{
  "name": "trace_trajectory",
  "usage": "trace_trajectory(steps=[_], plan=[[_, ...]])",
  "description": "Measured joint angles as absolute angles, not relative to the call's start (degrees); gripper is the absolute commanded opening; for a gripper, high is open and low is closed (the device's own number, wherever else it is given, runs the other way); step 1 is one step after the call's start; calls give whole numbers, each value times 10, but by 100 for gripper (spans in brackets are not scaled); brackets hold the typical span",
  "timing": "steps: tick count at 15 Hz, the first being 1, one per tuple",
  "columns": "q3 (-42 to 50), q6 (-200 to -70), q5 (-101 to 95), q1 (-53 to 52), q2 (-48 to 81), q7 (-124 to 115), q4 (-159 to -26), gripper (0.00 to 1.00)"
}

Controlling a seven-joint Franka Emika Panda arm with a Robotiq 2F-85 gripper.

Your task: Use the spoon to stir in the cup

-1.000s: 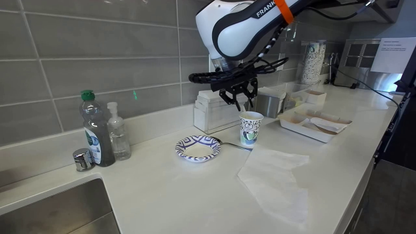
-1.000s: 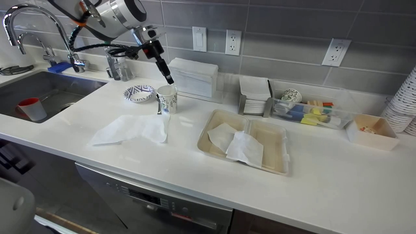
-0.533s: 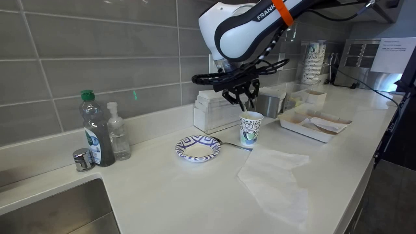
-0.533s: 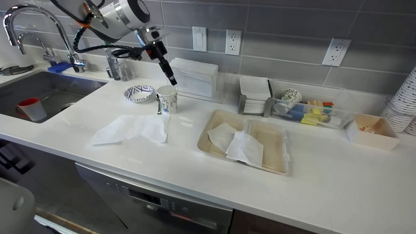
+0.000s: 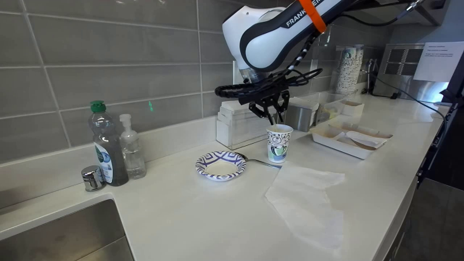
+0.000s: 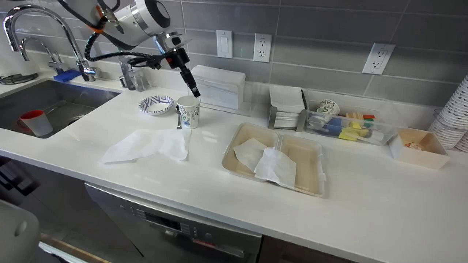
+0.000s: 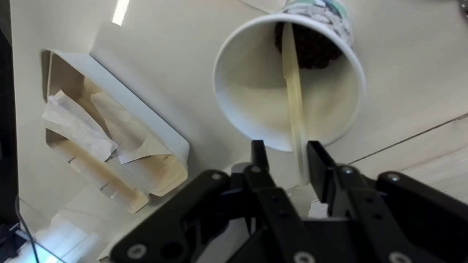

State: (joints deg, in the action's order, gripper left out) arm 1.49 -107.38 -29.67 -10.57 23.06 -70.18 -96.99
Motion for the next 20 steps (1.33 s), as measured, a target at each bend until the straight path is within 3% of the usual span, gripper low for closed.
trace_trajectory(steps=[1,3,6,20], plan=[[15,-1075,-297,-106,231,-702,-970,16],[16,-1080,-299,-106,231,-702,-971,15],[17,-1091,-304,-106,231,-702,-972,0],[16,-1094,-313,-126,201,-747,-984,1]])
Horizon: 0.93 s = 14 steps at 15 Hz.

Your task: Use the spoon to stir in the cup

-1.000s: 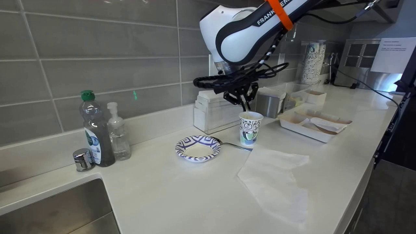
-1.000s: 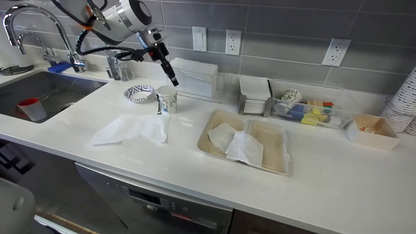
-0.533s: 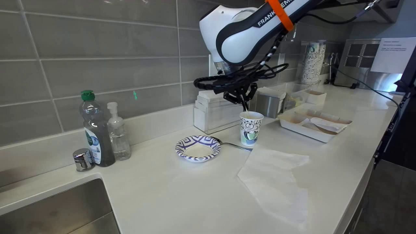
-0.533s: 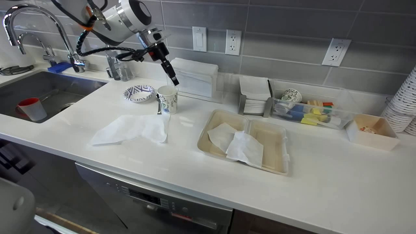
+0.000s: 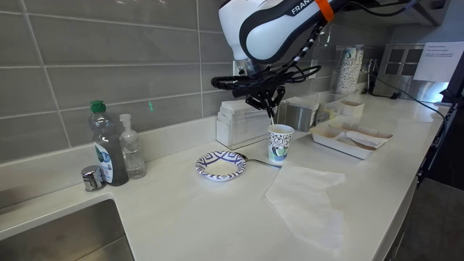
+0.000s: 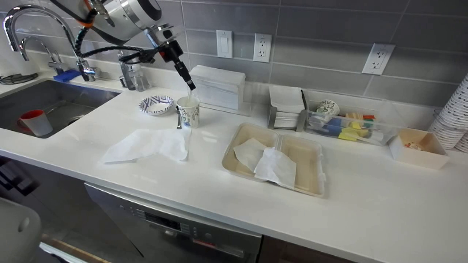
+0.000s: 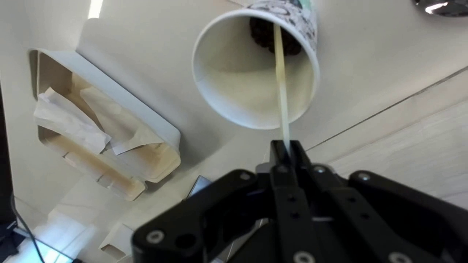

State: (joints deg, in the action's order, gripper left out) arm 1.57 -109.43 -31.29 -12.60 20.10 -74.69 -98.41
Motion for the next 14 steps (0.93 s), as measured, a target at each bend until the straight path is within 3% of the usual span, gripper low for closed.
trace_trajectory(steps=[9,14], plan=[[12,-1098,-384,-137,127,-984,-1087,4],[8,-1103,-421,-136,108,-1043,-1113,1]])
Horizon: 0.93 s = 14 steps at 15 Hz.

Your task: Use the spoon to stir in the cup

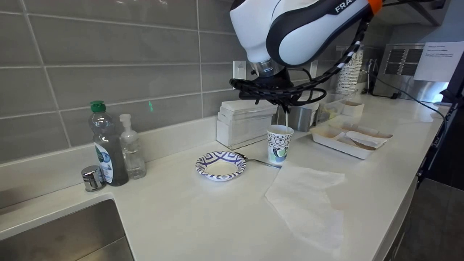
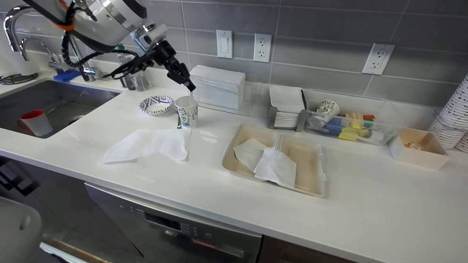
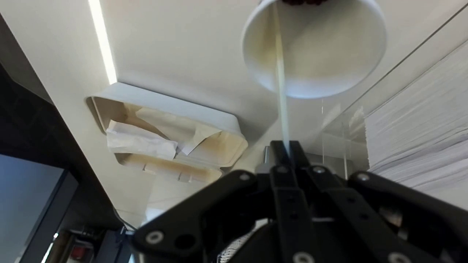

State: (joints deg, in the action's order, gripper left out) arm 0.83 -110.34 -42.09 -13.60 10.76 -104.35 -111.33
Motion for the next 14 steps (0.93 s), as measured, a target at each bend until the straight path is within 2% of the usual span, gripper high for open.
trace_trajectory(steps=[14], plan=[[-10,-1108,-464,-124,123,-1116,-1110,1]])
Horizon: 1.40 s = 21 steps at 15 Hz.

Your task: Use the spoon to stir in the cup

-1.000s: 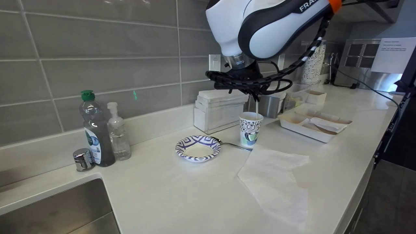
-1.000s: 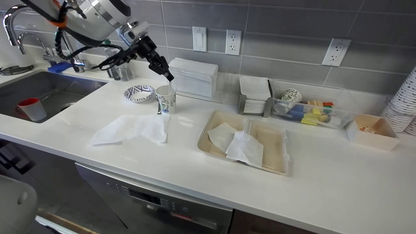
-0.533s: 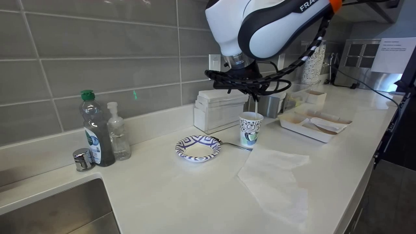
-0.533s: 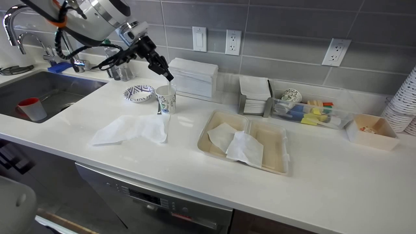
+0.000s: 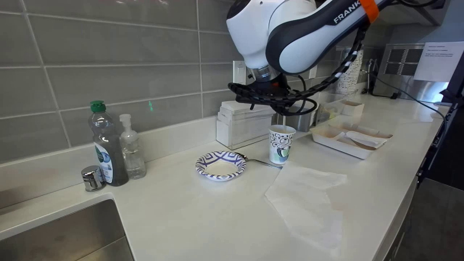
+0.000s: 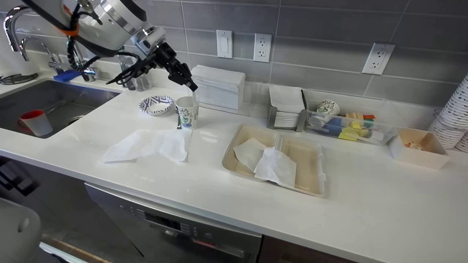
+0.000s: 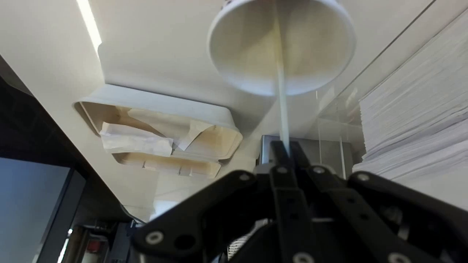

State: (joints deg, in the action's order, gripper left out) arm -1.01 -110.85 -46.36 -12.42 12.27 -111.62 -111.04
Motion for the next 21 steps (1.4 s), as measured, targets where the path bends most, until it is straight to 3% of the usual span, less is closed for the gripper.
trace_trajectory(steps=[10,21], plan=[[-18,-1168,-486,-122,144,-1135,-1111,1],[-25,-1138,-436,-111,132,-1067,-1112,1]])
